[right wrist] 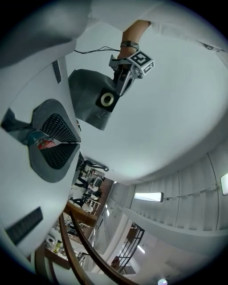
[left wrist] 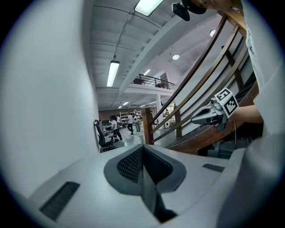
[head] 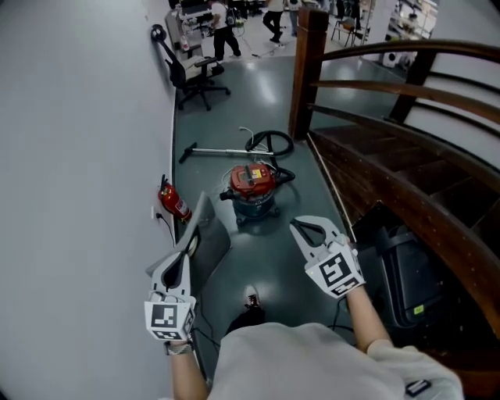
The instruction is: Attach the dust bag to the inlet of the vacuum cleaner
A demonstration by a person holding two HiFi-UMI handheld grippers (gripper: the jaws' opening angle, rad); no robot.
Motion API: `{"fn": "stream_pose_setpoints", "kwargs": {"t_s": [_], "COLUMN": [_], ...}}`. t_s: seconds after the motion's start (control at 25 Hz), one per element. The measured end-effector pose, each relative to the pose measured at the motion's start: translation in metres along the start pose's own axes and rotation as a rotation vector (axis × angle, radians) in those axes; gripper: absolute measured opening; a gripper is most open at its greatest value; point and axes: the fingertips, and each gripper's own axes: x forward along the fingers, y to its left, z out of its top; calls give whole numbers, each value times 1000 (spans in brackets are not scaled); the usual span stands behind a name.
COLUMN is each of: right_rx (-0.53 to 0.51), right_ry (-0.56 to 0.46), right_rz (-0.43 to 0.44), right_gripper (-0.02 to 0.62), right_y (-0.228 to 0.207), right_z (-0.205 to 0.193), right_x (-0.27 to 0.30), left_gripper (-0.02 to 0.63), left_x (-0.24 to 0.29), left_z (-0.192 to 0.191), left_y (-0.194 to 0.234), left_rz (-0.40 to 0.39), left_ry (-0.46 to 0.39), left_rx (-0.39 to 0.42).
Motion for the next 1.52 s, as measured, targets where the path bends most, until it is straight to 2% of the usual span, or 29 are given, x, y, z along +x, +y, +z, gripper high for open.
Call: {"fn": "stream_pose_setpoints", "kwargs": {"t_s": [0.28, 0.52, 1.16, 1.52], "right_rx": [21, 33, 107, 91], "right_ry": [3, 10, 43, 89], "right_rz": [-11, -15, -22, -27], "right_gripper": [28, 28, 29, 29], "right_y": [-27, -41, -65, -74], "right_z": [11, 13, 1, -8], "right_x": [52, 78, 154, 190], "left_gripper": [5, 5, 6, 5], "left_x": [52, 80, 132, 163], "left_z": [9, 11, -13, -28], "left_y": [45, 65, 130, 158], "left_rz": [-18, -30, -32, -43], "left_ry": [0, 9, 30, 59], "left_rx": [14, 9, -39, -65]}}
